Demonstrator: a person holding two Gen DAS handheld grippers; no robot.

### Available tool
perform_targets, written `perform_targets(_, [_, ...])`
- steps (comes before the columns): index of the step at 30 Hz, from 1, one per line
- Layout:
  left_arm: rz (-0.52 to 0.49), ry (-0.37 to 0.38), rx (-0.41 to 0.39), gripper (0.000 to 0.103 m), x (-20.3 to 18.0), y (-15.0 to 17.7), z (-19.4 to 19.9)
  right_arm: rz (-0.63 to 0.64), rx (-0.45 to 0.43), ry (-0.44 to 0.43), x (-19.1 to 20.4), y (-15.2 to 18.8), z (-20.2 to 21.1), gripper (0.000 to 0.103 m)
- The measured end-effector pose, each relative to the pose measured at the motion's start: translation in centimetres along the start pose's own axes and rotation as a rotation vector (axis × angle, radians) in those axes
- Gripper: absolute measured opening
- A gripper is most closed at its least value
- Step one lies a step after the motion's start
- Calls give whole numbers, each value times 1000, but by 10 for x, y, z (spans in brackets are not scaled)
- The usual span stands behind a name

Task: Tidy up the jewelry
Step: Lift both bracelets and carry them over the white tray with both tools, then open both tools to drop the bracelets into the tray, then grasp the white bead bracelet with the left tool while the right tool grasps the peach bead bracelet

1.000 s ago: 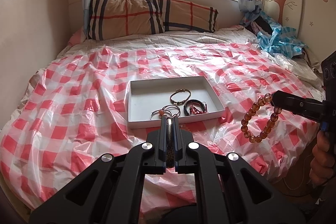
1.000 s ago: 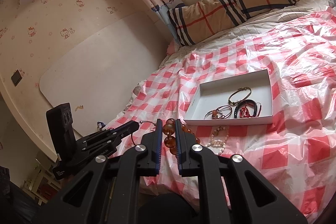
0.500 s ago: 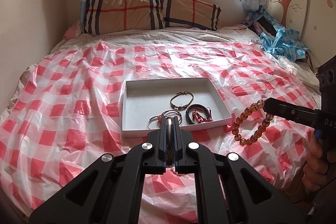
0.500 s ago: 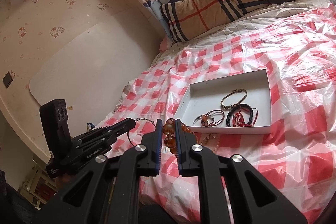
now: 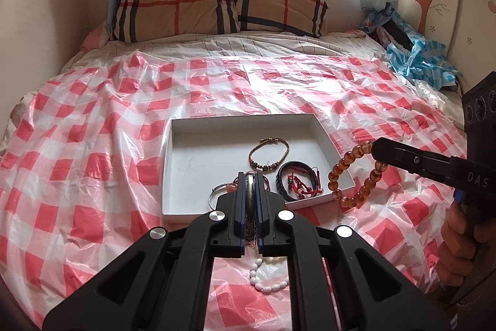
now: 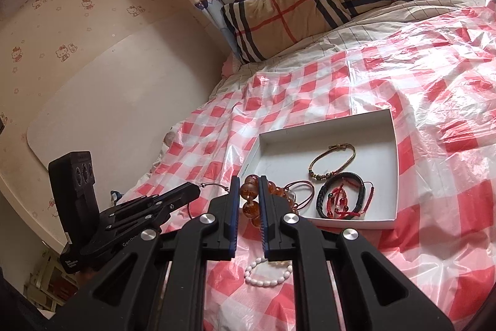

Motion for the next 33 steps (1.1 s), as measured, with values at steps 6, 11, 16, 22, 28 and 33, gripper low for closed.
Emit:
perform_targets(6, [1,9,5,5,-2,-3,-25,-5,5,3,-14,-4,-22,13])
perform_targets(11, [10,28,7,5,-4,-7,-48,-9,5,8,-27,-8,-41,13])
perform_targets(16, [25,67,15,5,-11,-7,-72,11,3,84,-47,-7,-58,13])
perform_targets(22, [55,-13,99,11,11,14,-100,30,-3,202,-71,-3,-52,18])
perform_targets(28, [73,-48,105,31,31,34,-72,97,87,171,-53,31,-37,22])
perform_targets(33, [24,0,191,36,18,75,-58,168,227,170,-43,77,-45,28])
Point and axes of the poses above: each gripper's, at about its wrist camera, not at the fingertips, and z roughly against the way its jaws point, x to its left, y to its underside, the point moved 10 cm from there along -z, roughly the way its jaws point, and after that the axes turned 7 degrees about -x, right-handed, at the moved point
